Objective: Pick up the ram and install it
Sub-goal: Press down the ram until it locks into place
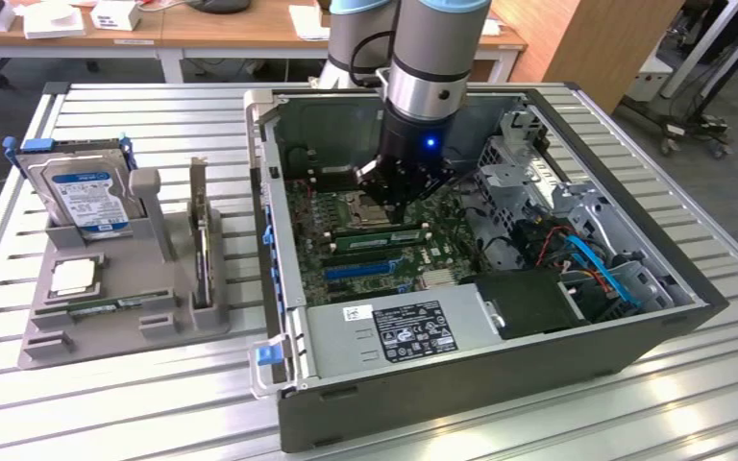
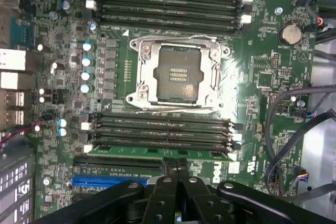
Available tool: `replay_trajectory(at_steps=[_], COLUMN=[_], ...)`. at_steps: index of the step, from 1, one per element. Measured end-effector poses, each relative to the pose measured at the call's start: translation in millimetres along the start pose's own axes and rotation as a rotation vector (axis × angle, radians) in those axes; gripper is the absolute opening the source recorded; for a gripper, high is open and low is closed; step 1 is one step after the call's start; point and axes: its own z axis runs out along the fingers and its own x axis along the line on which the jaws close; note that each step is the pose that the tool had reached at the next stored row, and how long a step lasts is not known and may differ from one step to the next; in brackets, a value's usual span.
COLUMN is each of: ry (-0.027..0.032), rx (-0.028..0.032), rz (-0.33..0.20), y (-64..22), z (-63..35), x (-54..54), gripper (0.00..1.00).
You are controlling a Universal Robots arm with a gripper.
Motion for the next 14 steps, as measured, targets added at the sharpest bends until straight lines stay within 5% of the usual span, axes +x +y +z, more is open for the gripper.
replay_trajectory(at_steps=[14], ry=[0.0061], rx=[0.0063], rz=[0.009], y=[0.0], z=[0.1], x=[-1.4], gripper=[0.09])
